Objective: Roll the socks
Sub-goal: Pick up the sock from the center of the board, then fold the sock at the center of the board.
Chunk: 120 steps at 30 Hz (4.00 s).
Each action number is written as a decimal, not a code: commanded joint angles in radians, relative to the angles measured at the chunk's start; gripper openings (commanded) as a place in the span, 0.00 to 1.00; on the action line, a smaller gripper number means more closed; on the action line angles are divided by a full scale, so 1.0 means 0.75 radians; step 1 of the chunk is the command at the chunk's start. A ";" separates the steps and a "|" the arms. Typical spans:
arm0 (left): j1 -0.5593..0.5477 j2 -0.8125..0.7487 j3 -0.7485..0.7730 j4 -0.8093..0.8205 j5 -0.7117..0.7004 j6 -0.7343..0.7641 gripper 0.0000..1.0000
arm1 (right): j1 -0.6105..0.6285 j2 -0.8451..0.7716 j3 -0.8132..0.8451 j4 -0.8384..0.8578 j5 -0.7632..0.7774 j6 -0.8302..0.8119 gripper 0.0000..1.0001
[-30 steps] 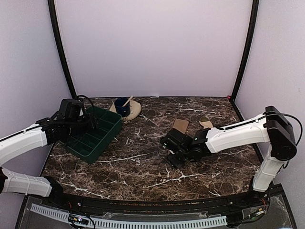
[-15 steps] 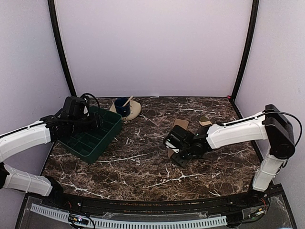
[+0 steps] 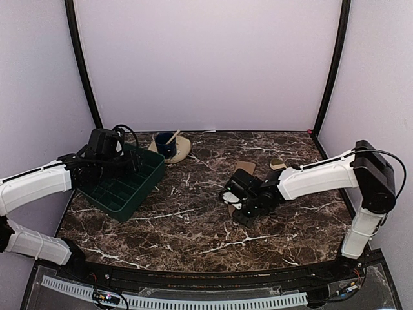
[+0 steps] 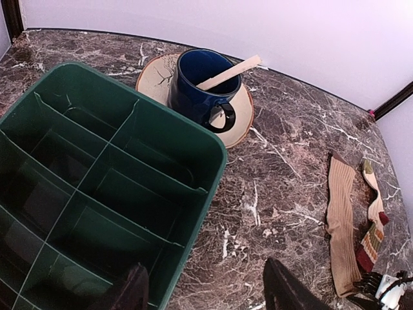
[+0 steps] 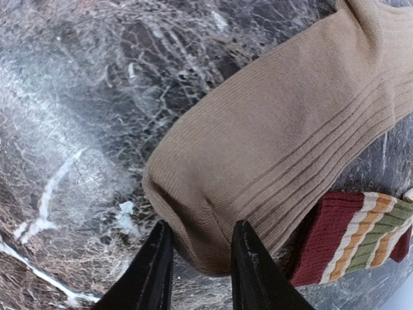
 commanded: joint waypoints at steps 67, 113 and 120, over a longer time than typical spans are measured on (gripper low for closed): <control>-0.368 0.217 0.068 0.172 -0.072 0.188 0.61 | -0.153 -0.213 -0.057 0.438 -0.690 0.367 0.00; -0.726 0.670 0.197 0.124 0.003 0.280 0.54 | -0.260 -0.069 -0.101 0.443 -0.618 0.346 0.00; -0.728 0.747 0.247 0.061 -0.040 0.257 0.53 | -0.262 -0.046 -0.094 0.441 -0.612 0.346 0.00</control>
